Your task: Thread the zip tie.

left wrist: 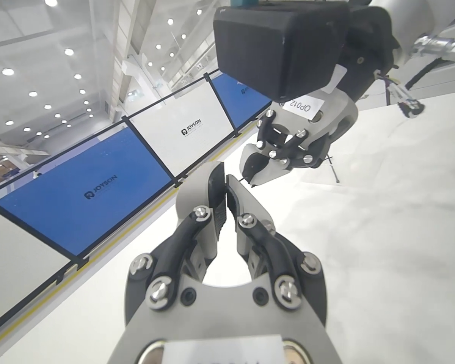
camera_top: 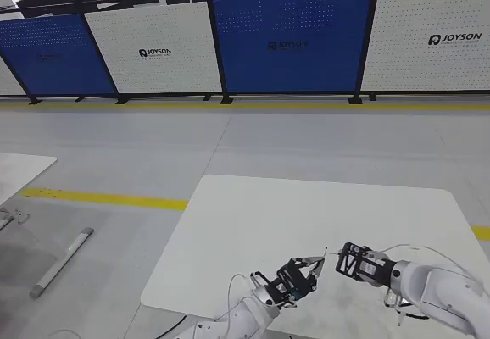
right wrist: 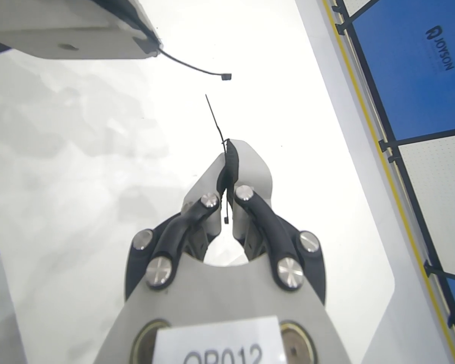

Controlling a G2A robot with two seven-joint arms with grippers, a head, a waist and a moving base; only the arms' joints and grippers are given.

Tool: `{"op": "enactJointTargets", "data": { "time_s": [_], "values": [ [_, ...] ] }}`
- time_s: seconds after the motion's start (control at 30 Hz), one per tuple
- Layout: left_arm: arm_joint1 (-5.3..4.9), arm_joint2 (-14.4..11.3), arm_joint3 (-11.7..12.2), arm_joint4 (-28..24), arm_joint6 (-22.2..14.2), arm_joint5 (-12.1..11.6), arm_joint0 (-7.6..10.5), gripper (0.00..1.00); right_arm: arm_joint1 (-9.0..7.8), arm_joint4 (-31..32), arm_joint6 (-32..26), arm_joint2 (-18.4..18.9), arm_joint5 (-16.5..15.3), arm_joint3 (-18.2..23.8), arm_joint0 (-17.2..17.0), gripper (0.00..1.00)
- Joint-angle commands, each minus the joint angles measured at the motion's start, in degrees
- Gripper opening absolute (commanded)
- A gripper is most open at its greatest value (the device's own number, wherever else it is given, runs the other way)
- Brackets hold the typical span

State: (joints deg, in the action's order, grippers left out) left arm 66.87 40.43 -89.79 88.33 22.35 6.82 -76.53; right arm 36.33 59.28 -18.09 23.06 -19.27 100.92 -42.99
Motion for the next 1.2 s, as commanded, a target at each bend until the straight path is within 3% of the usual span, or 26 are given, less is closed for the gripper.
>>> {"op": "enactJointTargets", "data": {
  "time_s": [0.0,0.1,0.57,1.17],
  "values": [
    [-0.22,0.6,-0.2,0.0,0.0,-1.7,-0.17,0.0,0.05,0.2,0.2,0.7,-0.2,-0.1,-0.5,0.0],
    [-0.5,1.4,-0.7,0.2,-0.3,-3.4,-0.53,0.0,0.16,0.5,0.1,1.5,-0.2,0.0,-1.3,0.0],
    [-0.52,2.3,-1.6,1.3,-0.8,-4.6,-1.55,0.0,0.67,1.6,-0.6,3.9,-0.2,0.6,-3.6,0.0],
    [-0.18,2.1,-1.4,1.6,-0.6,-3.0,-1.46,0.0,0.83,2.2,-0.6,5.6,-0.2,0.8,-5.2,0.0]
  ]
}}
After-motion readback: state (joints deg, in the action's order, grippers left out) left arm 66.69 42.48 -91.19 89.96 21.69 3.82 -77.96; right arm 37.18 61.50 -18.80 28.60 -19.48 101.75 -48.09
